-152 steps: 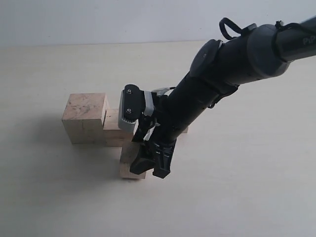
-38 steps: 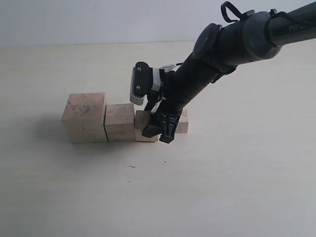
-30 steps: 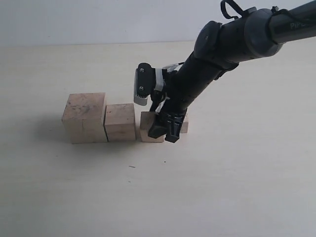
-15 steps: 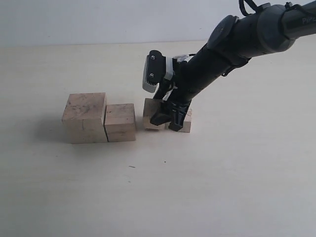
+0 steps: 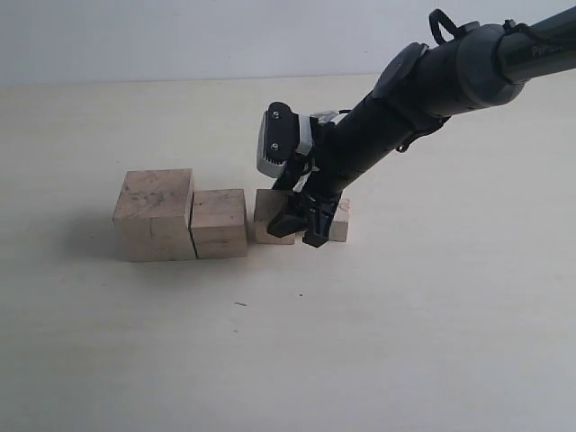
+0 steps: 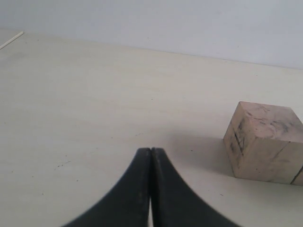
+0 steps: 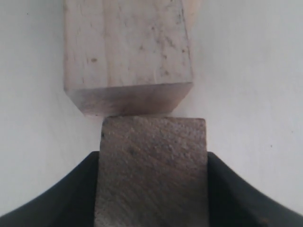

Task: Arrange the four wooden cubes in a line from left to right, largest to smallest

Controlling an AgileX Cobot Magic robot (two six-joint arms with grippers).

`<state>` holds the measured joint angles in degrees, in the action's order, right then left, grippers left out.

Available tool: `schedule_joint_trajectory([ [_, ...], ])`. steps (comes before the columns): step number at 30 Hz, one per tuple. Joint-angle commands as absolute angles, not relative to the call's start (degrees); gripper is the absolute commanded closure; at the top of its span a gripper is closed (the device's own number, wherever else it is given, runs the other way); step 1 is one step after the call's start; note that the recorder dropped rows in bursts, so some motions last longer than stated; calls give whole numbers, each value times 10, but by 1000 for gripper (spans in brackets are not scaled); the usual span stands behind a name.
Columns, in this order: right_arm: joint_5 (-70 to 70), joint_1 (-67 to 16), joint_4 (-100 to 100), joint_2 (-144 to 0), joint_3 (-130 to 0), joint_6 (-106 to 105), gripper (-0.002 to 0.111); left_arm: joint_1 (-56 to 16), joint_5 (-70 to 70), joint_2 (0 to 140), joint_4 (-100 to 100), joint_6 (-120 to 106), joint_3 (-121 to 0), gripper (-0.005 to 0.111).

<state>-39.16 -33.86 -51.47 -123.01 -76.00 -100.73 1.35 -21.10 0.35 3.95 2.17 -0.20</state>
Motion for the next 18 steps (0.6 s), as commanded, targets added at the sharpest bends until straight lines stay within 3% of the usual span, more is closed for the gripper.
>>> schedule_joint_trajectory([
  [1,-406,-336,-534,-1239,-760,-1041,108,10,-205,0,41,21,0,107],
  [18,-419,-336,-576,-1239,-760,-1085,108,10,-205,0,41,21,0,107],
])
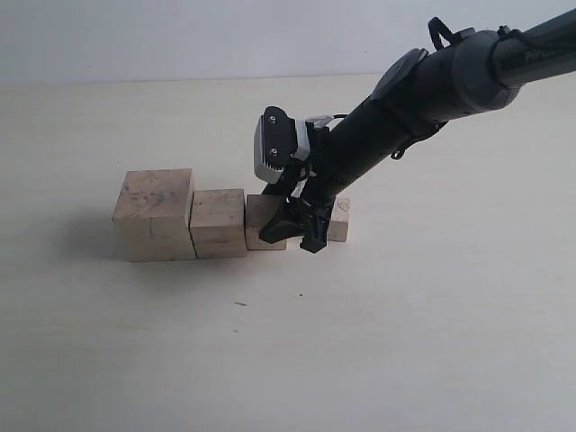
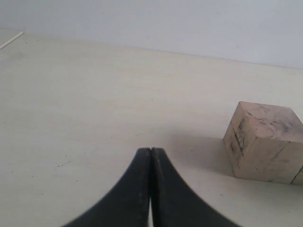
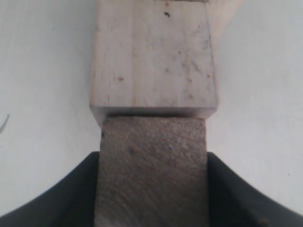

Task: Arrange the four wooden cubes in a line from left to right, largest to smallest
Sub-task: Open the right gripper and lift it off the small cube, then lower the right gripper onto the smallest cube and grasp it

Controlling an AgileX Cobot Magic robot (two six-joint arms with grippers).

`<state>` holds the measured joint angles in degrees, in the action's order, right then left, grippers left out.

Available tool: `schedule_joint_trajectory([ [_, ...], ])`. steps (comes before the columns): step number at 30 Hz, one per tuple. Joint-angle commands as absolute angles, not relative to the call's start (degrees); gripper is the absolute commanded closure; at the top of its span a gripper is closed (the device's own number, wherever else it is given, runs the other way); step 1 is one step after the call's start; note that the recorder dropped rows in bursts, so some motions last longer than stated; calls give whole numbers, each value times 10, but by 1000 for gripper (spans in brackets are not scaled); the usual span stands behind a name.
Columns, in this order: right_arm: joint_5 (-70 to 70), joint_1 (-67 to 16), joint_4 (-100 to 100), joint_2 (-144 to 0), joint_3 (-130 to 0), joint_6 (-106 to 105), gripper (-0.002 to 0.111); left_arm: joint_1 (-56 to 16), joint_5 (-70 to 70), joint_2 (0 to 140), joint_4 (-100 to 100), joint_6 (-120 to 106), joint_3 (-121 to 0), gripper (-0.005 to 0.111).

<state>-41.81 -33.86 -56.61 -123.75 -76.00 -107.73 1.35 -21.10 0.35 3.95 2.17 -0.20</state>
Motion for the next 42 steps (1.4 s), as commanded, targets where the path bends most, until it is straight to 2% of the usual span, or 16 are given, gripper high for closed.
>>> schedule_joint_trajectory([
  [1,-419,-336,-581,-1239,-760,-1090,108,10,-205,0,41,21,0,107],
  [12,-419,-340,-587,-1239,-760,-1114,108,10,-205,0,41,21,0,107],
  [15,-421,-340,-587,-1239,-760,-1112,100,10,-205,0,41,21,0,107],
  [16,-424,-340,-587,-1239,-760,-1109,91,10,-205,0,41,21,0,107],
  [17,-428,-340,-587,-1239,-760,-1109,87,10,-205,0,41,21,0,107],
  [20,-433,-340,-611,-1239,-760,-1092,48,10,-205,0,41,21,0,107],
  [21,-433,-340,-613,-1239,-760,-1089,38,10,-205,0,41,21,0,107],
  [23,-426,-340,-615,-1239,-760,-1082,30,10,-205,0,41,21,0,107],
  [39,-422,-340,-500,-1155,-760,-864,30,10,-205,0,41,21,0,107],
  [42,-415,-340,-458,-1133,-760,-821,36,10,-205,0,41,21,0,107],
])
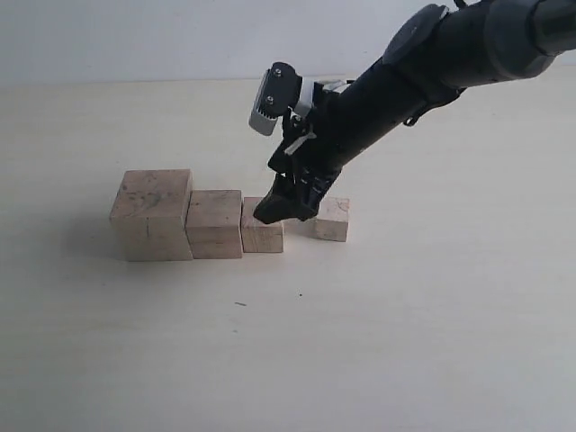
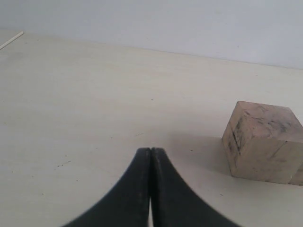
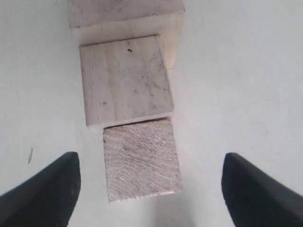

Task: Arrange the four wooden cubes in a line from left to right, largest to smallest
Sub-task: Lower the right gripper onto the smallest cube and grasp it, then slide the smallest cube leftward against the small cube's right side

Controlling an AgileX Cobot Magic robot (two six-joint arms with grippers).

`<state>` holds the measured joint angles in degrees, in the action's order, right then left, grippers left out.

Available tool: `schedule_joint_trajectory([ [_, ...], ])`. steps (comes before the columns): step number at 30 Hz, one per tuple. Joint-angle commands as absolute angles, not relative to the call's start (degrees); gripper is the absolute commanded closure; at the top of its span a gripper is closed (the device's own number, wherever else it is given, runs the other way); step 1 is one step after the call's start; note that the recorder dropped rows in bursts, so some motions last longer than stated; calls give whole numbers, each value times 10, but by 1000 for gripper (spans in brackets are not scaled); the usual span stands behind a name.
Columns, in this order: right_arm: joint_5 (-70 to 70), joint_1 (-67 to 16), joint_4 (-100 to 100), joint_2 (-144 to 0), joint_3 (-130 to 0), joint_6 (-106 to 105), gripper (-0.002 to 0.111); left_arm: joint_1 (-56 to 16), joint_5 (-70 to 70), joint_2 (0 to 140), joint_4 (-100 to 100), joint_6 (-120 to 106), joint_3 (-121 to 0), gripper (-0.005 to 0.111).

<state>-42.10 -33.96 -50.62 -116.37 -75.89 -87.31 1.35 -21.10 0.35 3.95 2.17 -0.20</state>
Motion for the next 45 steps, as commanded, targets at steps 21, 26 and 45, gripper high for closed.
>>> schedule_joint_trajectory([
  [21,-467,-340,-156,-1107,-758,-467,46,10,-205,0,41,21,0,107],
  [26,-442,-340,-164,-1108,-758,-513,43,10,-205,0,41,21,0,107],
  [45,-418,-340,-164,-1177,-758,-524,43,10,-205,0,41,21,0,107],
])
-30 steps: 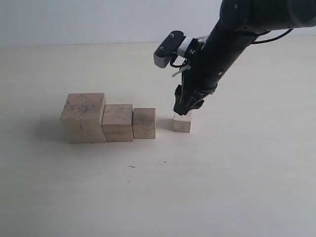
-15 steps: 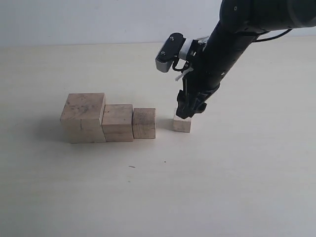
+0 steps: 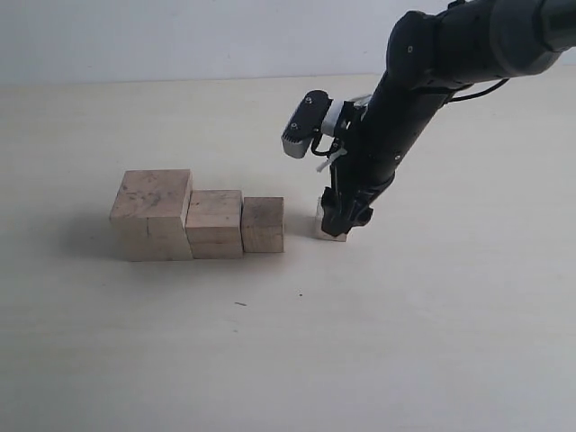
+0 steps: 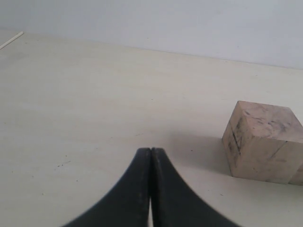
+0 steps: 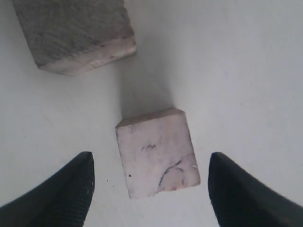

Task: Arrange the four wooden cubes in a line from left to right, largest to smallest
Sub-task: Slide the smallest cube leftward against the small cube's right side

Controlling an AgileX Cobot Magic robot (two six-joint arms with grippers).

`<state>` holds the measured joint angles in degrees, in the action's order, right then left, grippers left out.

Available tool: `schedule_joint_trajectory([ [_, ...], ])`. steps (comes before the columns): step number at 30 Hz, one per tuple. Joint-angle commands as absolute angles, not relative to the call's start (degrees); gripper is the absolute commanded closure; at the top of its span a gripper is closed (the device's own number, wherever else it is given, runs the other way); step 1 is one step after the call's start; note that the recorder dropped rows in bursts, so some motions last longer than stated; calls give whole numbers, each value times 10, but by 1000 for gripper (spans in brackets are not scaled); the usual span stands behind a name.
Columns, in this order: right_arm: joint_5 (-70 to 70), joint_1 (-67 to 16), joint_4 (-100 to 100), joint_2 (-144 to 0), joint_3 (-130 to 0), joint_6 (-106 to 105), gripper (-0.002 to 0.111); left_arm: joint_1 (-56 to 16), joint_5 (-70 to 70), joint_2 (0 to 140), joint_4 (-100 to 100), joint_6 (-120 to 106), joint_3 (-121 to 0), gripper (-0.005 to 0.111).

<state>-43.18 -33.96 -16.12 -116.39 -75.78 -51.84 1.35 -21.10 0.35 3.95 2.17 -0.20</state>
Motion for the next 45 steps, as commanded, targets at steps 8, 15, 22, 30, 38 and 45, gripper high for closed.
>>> schedule_joint_trajectory([
  [8,-412,-340,-164,-1190,-758,-524,72,10,-205,0,41,21,0,107],
  [15,-405,-340,-193,-1191,-758,-566,108,10,-205,0,41,21,0,107],
  [22,-420,-340,-282,-1191,-758,-731,108,10,-205,0,41,21,0,107],
  [30,-419,-340,-294,-1202,-758,-800,108,10,-205,0,41,21,0,107],
  [38,-416,-340,-360,-1231,-758,-855,108,10,-205,0,41,21,0,107],
  [45,-415,-340,-370,-1247,-758,-855,108,10,-205,0,41,21,0,107],
])
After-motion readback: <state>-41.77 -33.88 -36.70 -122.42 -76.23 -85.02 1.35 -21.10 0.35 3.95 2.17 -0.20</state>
